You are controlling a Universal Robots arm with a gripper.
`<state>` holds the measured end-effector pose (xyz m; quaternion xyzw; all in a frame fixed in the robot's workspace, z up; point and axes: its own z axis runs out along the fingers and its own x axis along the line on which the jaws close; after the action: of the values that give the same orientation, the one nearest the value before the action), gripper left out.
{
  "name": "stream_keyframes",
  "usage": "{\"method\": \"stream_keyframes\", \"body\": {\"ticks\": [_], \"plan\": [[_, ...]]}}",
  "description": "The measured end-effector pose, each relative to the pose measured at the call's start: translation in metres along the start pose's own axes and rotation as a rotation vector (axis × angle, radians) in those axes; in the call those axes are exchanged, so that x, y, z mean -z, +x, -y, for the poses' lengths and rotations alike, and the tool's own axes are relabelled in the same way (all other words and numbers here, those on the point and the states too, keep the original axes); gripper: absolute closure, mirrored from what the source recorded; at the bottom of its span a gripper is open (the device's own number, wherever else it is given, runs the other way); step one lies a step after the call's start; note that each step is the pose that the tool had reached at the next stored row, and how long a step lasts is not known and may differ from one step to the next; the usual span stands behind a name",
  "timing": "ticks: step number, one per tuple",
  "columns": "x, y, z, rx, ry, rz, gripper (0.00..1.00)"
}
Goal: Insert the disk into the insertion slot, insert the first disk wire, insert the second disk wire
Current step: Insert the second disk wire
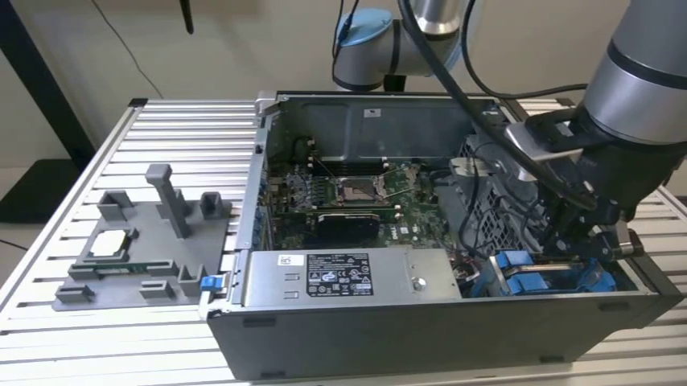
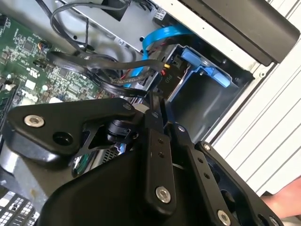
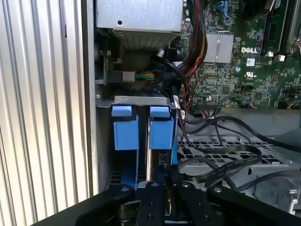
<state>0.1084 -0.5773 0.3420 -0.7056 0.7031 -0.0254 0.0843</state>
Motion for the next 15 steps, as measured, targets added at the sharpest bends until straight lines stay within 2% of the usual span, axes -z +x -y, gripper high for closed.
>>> {"method": "stream_keyframes", "body": {"ticks": [7, 15], "plan": [[-0.0031, -0.0002, 0.0017, -0.001, 0.0001, 0.0088, 1.00], [-0.0047, 0.0000, 0.0018, -0.001, -0.0008, 0.0078, 1.00]]}}
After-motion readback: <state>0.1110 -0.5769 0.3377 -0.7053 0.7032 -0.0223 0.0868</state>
